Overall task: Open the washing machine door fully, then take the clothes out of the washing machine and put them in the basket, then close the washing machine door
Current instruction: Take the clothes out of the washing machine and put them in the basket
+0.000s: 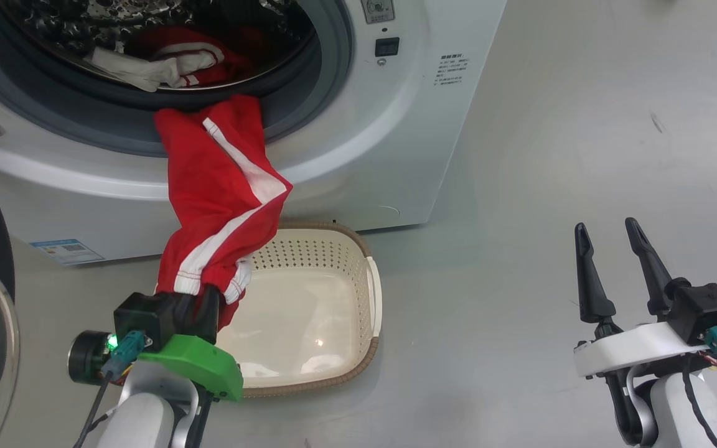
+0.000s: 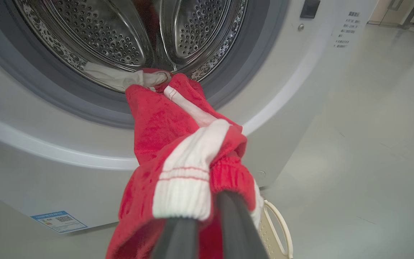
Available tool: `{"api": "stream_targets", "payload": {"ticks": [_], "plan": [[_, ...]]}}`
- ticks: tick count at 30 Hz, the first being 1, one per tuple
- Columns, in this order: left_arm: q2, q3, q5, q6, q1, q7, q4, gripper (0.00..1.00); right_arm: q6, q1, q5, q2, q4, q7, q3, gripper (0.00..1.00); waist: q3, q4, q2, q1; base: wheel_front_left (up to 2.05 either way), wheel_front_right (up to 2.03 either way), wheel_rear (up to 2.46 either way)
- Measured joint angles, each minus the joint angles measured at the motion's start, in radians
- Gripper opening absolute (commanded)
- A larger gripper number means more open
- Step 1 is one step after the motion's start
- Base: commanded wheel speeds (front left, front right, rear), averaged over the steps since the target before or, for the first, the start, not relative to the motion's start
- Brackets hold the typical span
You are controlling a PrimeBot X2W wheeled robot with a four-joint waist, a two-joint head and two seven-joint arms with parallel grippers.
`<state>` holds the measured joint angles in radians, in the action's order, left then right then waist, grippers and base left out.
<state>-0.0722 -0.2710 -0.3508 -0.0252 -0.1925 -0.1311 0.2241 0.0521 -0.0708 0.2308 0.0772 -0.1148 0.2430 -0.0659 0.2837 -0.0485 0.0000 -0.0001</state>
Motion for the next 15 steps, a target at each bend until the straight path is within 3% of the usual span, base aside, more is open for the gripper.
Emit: {"api": "stream_targets", "payload": {"ticks": [6, 15], "plan": [[0.007, -0.027, -0.019, -0.025, -0.014, 0.052, 0.089, 0.00, 0.003, -0.001, 0.006, -0.003, 0.027, -0.002, -0.006, 1.00, 0.032, -0.020, 0.0000, 0.0000, 0.00, 0.00, 0.00], [0.005, -0.063, 0.032, -0.033, -0.187, 0.088, 0.249, 0.00, 0.008, -0.019, 0.015, -0.011, 0.051, -0.002, -0.022, 1.00, 0.111, -0.058, 0.0000, 0.0000, 0.00, 0.00, 0.00]]}}
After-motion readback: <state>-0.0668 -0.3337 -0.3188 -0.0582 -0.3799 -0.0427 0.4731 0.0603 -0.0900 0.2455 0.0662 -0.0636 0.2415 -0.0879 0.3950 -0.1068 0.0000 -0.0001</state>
